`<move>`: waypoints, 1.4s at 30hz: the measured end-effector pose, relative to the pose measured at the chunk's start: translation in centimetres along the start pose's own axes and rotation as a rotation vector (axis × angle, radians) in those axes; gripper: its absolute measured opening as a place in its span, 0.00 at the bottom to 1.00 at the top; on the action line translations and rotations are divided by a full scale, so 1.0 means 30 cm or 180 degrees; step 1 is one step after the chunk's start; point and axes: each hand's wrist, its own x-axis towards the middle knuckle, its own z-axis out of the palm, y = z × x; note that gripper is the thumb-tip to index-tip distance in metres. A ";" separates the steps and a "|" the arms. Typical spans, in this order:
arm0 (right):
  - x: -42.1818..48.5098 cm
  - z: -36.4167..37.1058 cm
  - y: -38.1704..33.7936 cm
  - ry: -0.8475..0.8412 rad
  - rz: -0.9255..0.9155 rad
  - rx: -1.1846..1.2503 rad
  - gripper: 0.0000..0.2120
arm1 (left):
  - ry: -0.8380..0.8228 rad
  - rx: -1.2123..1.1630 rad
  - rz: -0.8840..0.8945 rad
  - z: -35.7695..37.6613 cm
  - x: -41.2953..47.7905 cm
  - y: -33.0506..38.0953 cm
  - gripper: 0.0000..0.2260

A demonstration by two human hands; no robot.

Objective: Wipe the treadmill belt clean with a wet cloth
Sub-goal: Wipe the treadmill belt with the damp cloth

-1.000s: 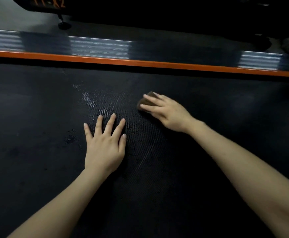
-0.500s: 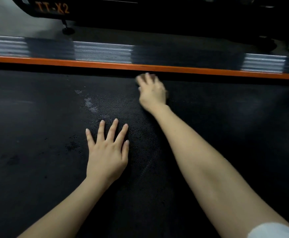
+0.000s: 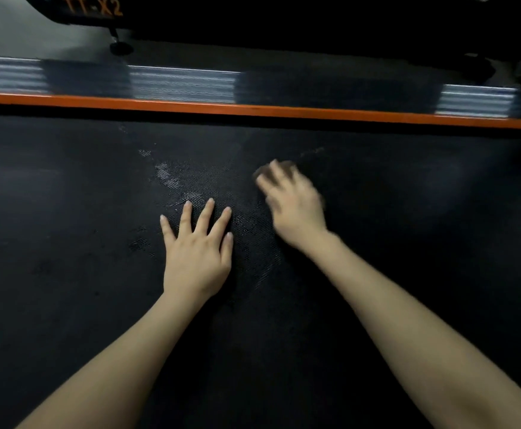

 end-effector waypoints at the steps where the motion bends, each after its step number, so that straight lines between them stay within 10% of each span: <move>1: -0.088 -0.015 -0.045 -0.0088 -0.0412 0.0080 0.22 | 0.0006 0.0000 0.0017 -0.001 0.000 -0.001 0.29; 5: -0.326 -0.117 0.044 -0.0420 -0.1282 0.0044 0.22 | 0.0030 -0.0040 0.0023 -0.007 -0.005 -0.004 0.25; 11: -0.288 -0.108 0.028 -0.0090 0.0918 -0.0126 0.20 | -0.0062 -0.0082 0.0019 -0.013 0.005 -0.001 0.22; 20: -0.698 -0.175 -0.177 -0.0738 -0.1307 0.0181 0.23 | 0.0133 -0.0348 0.0231 -0.120 -0.241 -0.145 0.27; 26: -0.679 -0.241 -0.073 -0.0444 0.1147 0.0000 0.21 | -0.0334 0.0095 0.0060 -0.119 -0.436 -0.314 0.31; 35: -0.873 -0.224 -0.427 -0.1197 -0.0635 0.0728 0.26 | -0.0204 0.0045 0.0106 -0.094 -0.476 -0.327 0.25; 42: -0.846 -0.268 -0.145 -0.0832 0.0965 0.0388 0.22 | -0.0265 0.0087 0.0136 -0.092 -0.485 -0.330 0.23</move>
